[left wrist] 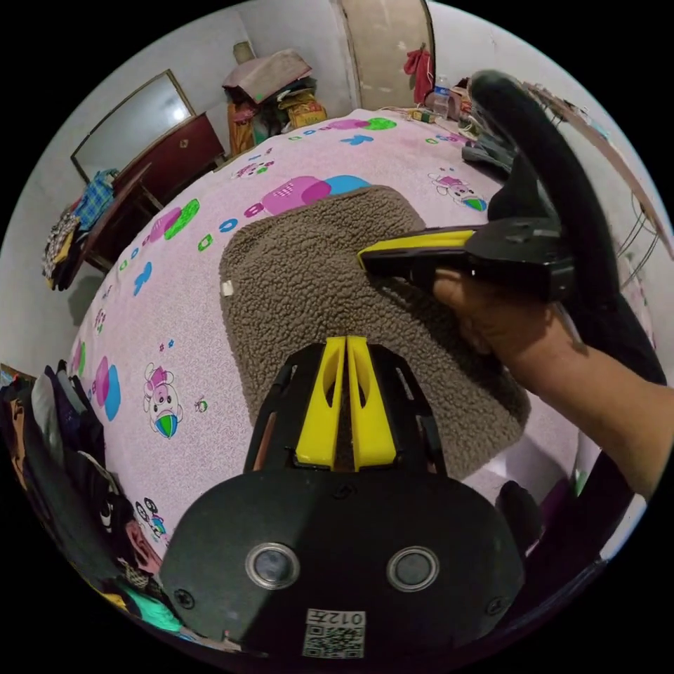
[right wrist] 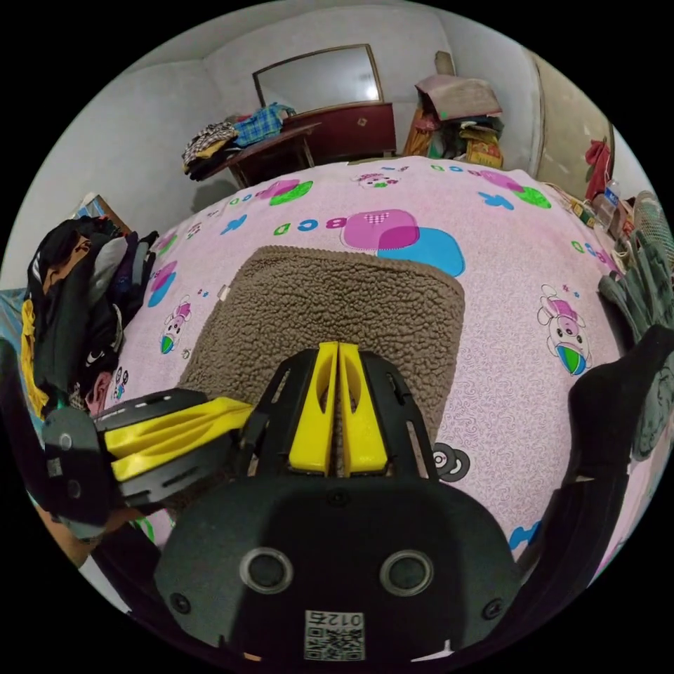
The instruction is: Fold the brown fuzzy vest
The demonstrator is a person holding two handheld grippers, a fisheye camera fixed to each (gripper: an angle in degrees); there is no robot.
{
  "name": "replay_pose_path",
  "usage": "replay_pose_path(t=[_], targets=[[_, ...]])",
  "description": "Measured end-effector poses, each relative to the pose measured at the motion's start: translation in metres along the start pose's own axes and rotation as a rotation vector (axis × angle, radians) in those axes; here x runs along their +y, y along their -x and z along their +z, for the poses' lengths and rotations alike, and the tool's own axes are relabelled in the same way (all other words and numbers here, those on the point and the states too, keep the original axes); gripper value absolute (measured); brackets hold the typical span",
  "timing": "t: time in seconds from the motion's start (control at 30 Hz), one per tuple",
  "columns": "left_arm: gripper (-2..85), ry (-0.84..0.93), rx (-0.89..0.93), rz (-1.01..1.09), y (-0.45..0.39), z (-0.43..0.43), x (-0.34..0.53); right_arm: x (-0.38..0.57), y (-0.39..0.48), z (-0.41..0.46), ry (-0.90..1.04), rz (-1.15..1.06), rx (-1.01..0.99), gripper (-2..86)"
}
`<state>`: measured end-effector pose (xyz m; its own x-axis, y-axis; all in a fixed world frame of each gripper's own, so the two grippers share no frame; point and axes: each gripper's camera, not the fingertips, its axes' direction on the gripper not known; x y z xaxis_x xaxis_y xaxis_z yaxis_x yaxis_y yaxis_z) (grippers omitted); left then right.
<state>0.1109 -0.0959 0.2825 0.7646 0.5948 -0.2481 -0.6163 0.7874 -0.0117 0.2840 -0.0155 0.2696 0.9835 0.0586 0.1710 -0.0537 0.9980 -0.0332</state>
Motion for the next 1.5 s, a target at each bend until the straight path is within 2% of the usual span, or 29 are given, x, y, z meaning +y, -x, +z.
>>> replay_pose_path(t=[0.07,0.17,0.27,0.4,0.5,0.63,0.83,0.93,1.0,1.2,1.27,1.5], targets=[[1.0,-0.024,0.024,-0.003,0.015,-0.014,0.011,-0.001,0.008,0.002,-0.004,-0.016,0.014,-0.8],[1.2,-0.024,-0.070,-0.018,0.043,-0.029,0.036,-0.001,0.025,0.003,-0.013,-0.049,0.054,-0.8],[1.2,0.015,-0.074,-0.061,0.075,-0.031,0.063,0.001,0.042,-0.010,-0.041,-0.091,0.048,-0.7],[1.1,0.011,0.013,-0.094,0.106,-0.030,0.100,0.032,0.099,-0.056,-0.120,-0.365,-0.092,0.0],[0.9,0.010,0.006,-0.054,0.108,-0.029,0.114,0.071,0.150,-0.071,-0.117,-0.577,-0.136,3.8],[0.7,-0.002,0.015,0.040,0.104,-0.023,0.123,0.110,0.208,-0.052,-0.009,-0.821,-0.059,10.7],[0.7,0.080,-0.007,0.103,0.103,0.007,0.125,0.123,0.255,-0.015,0.056,-0.992,0.146,10.7],[0.7,0.090,0.008,0.069,0.113,0.013,0.123,0.117,0.265,0.000,0.110,-0.971,0.186,6.4],[0.7,0.098,0.020,0.057,0.119,0.015,0.123,0.107,0.263,-0.005,0.105,-0.860,0.120,5.7],[0.8,0.088,0.043,0.041,0.133,0.022,0.126,0.090,0.253,-0.049,-0.117,-0.516,0.005,4.7],[0.8,0.085,0.053,0.031,0.138,0.023,0.126,0.089,0.255,-0.049,-0.148,-0.484,-0.017,4.6],[0.8,0.080,0.061,0.014,0.148,0.025,0.129,0.105,0.266,0.012,-0.011,-0.467,0.018,4.8]])
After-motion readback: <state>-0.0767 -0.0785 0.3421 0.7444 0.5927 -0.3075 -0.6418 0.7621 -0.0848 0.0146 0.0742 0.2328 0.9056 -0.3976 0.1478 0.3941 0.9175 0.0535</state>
